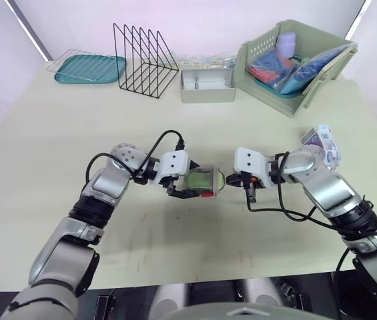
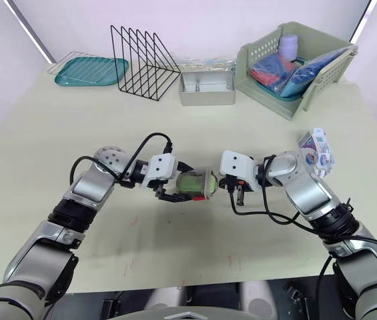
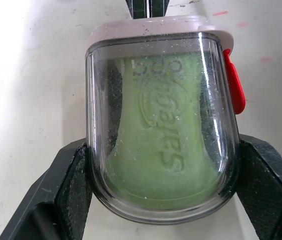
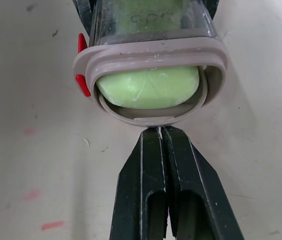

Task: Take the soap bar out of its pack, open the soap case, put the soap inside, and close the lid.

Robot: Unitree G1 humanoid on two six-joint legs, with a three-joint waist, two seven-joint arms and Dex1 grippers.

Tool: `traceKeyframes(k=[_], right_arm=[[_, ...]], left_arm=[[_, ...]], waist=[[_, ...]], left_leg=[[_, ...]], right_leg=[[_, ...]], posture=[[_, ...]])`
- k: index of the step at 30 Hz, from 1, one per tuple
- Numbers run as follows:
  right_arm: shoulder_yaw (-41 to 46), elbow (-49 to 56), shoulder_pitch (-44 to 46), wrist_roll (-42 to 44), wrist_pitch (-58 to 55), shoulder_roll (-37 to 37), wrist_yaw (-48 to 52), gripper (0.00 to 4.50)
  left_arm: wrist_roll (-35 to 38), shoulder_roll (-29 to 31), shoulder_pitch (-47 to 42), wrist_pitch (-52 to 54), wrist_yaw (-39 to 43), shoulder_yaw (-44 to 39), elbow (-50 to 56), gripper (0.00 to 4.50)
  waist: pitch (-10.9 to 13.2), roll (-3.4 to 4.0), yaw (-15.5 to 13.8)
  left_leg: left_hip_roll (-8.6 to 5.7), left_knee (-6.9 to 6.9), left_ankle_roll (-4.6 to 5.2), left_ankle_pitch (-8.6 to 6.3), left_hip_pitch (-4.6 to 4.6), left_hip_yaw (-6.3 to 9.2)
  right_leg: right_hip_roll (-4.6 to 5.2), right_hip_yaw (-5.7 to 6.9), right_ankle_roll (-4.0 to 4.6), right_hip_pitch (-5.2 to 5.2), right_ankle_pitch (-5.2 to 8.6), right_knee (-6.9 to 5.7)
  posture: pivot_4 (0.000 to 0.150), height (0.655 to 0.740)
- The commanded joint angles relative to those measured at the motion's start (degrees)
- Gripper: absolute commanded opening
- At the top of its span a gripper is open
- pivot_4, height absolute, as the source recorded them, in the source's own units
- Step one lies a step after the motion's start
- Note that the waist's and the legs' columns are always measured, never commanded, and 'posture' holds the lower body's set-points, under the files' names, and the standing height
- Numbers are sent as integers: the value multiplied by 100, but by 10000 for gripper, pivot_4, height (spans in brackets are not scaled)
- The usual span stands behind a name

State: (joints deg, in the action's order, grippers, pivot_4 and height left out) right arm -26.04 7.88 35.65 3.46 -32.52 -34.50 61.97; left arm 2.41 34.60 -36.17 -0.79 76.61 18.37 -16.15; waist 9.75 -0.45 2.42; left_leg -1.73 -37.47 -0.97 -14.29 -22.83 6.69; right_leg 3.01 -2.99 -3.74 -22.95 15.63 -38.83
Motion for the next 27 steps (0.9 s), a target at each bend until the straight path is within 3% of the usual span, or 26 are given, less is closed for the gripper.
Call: traceKeyframes(k=[1,4,7,10,14,21,27], right_arm=[[75,85,76,-21,139,-41,47,856],[240,118,-15,136,-129,-225,204,856],[463,127,-58,416,-395,-396,366,9424],[771,73,-92,819,-858,-620,585,22493],[1390,6,-140,1824,-2240,-729,807,43598],[2402,-274,-88,3113,-4881,-100,156,44426],[3187,-234,-37,3645,-5953,759,-619,44426]], left_arm=[[36,-19,-56,-46,-74,-89,172,34368],[54,-34,-93,-161,-189,-184,72,34368],[130,-48,-91,-218,-256,-258,26,34368],[191,-15,-28,-229,-248,-283,127,34368],[243,-26,110,-323,-258,-305,300,34368],[285,-194,149,-452,-432,-367,489,34368],[282,-183,211,-537,-567,-398,587,34368]], waist=[[0,0,0],[0,0,-8],[0,0,-6],[0,0,-3],[0,0,-2],[0,-1,-11],[0,-1,-8]], left_leg=[[0,0,0,0,0,0],[0,0,0,0,0,0],[-1,-1,0,0,-1,0],[-1,-1,0,0,-1,1],[0,0,1,-1,-1,0],[0,0,1,-1,-3,1],[-1,1,1,-1,-2,1]], right_leg=[[0,0,0,0,0,0],[0,0,0,0,0,0],[2,0,0,1,0,1],[2,0,0,0,0,0],[2,-1,0,1,0,1],[3,-2,1,1,0,1],[3,-2,1,0,-1,-2]], posture=[[1500,7400],[1500,7400],[1500,7400],[1500,7400],[1500,7400],[1500,7400],[1500,7400]])
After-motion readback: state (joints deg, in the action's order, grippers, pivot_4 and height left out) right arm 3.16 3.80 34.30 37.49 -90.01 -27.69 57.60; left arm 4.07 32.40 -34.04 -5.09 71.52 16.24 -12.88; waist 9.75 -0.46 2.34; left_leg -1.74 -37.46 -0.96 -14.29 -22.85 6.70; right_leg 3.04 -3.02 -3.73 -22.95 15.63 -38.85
